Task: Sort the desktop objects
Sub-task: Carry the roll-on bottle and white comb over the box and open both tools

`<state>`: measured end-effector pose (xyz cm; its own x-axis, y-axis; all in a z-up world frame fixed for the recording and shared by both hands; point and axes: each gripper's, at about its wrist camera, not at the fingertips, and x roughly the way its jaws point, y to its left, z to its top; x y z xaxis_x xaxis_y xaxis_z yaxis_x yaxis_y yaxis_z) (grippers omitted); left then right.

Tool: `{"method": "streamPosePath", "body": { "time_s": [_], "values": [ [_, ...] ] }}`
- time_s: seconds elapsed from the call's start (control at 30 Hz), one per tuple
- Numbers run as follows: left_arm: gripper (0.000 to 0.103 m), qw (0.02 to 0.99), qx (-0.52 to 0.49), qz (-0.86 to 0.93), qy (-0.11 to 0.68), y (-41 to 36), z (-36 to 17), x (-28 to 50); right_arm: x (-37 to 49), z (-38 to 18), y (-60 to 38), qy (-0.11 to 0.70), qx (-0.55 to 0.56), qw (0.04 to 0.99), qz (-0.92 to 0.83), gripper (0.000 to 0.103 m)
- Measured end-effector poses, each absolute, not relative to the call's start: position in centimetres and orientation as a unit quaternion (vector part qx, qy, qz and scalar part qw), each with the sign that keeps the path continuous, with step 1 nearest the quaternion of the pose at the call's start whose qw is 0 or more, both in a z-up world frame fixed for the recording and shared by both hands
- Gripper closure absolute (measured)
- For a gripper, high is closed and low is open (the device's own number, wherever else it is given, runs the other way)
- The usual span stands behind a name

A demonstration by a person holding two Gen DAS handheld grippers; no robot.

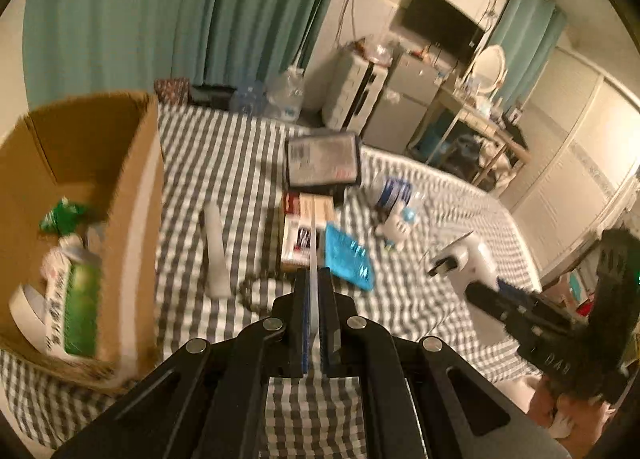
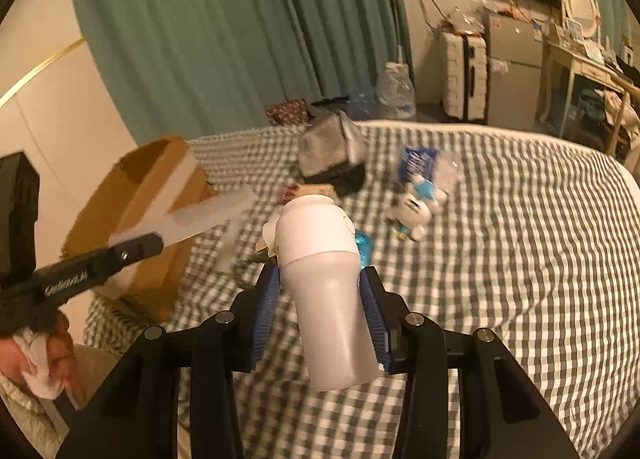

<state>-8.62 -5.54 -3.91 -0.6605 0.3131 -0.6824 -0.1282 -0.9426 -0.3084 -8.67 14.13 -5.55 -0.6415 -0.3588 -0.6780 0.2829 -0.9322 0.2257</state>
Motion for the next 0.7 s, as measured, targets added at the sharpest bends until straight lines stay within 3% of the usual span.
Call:
{"method": "streamPosePath", "body": {
  "time_s": [0.4, 0.53, 0.7],
  "values": [
    [0.100, 0.068, -0.316, 0.940, -0.108, -14.8, 3.7, -7.6, -8.5, 1.1, 4.3, -0.017, 0.343, 0.260, -0.902, 0.062],
    [0.100, 0.018, -0.321, 0.942, -0.095, -19.2, 3.4, -7.5, -9.0, 1.6, -0.8, 0.006, 0.342, 0.297, -0.892, 0.062],
    [0.100, -0.019, -0.343, 0.933, -0.107, -23.7, 1.1, -8.5, -12.0, 1.0, -7.6, -0.032, 0.373, 0.349, -0.859, 0.062]
  ]
}}
